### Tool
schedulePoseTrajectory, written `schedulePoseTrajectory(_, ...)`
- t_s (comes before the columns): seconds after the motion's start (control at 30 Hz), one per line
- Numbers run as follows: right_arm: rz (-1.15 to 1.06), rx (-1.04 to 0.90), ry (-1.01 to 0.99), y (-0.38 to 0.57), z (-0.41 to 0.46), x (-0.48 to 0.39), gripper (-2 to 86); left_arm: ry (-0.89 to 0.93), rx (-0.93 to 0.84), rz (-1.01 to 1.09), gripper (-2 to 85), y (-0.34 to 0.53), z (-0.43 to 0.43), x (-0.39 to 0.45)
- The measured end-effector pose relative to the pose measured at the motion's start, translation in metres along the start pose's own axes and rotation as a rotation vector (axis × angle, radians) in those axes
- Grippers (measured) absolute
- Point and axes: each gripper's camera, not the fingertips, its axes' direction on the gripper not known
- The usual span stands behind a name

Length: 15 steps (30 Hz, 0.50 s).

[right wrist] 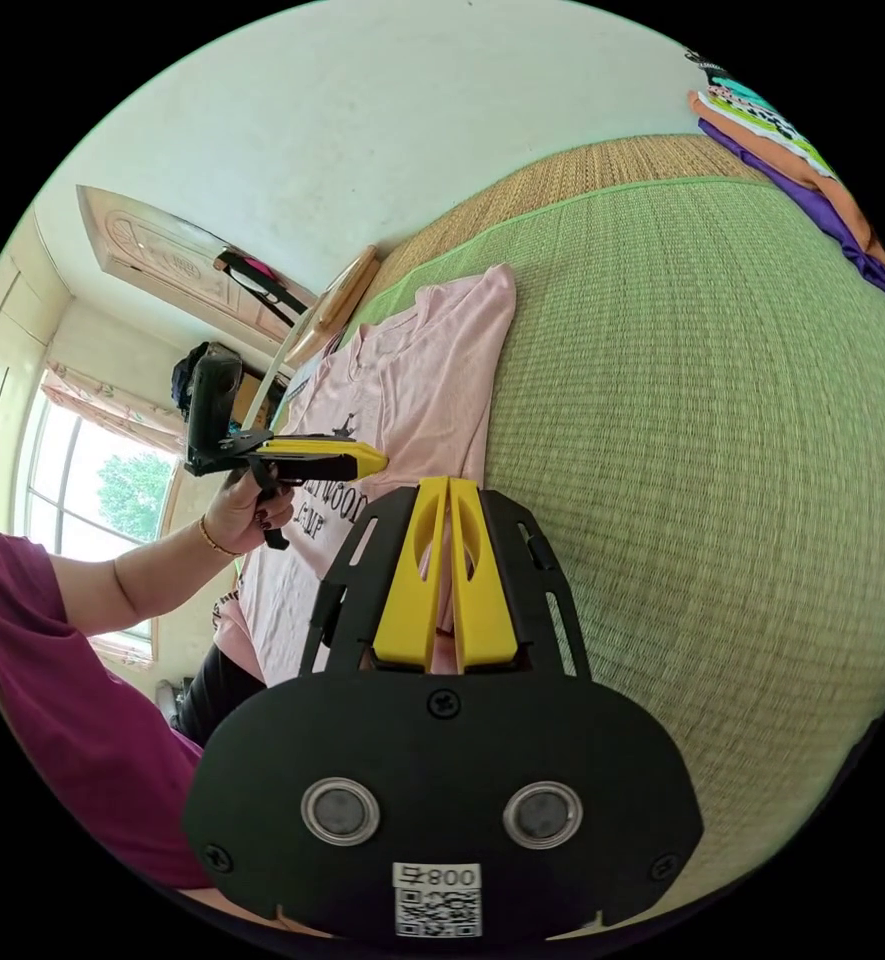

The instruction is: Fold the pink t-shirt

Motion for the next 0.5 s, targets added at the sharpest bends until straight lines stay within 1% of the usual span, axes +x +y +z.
schedulePoseTrajectory(0.1, 0.009, 0.005, -0.01, 0.003, -0.002, 0.005, 0.0, -0.02, 0.052, -0.005, 0.1, 0.0, -0.007, -0.001)
schedulePoseTrajectory(0.13, 0.009, 0.005, -0.011, 0.003, -0.002, 0.006, 0.0, -0.029, 0.056, -0.005, 0.1, 0.0, -0.007, -0.001)
schedulePoseTrajectory(0.17, 0.01, 0.005, -0.014, 0.004, -0.003, 0.007, 0.0, -0.027, 0.022, -0.016, 0.1, 0.0, -0.001, -0.005)
schedulePoseTrajectory(0.27, 0.02, 0.01, -0.032, 0.007, -0.005, 0.013, 0.0, 0.016, 0.038, -0.037, 0.1, 0.003, -0.003, -0.011)
schedulePoseTrajectory(0.33, 0.032, 0.018, -0.043, 0.009, -0.008, 0.017, 0.0, 0.031, 0.086, -0.004, 0.1, 0.006, -0.009, -0.005)
schedulePoseTrajectory(0.4, 0.041, 0.02, -0.058, 0.011, -0.01, 0.022, 0.0, 0.031, 0.067, 0.021, 0.1, 0.008, -0.006, -0.001)
schedulePoseTrajectory(0.43, 0.042, 0.021, -0.06, 0.012, -0.01, 0.023, 0.0, 0.007, 0.008, 0.027, 0.2, 0.008, 0.003, -0.001)
schedulePoseTrajectory(0.5, 0.05, 0.028, -0.066, 0.015, -0.014, 0.026, 0.0, 0.029, 0.016, 0.013, 0.2, 0.012, 0.003, -0.005)
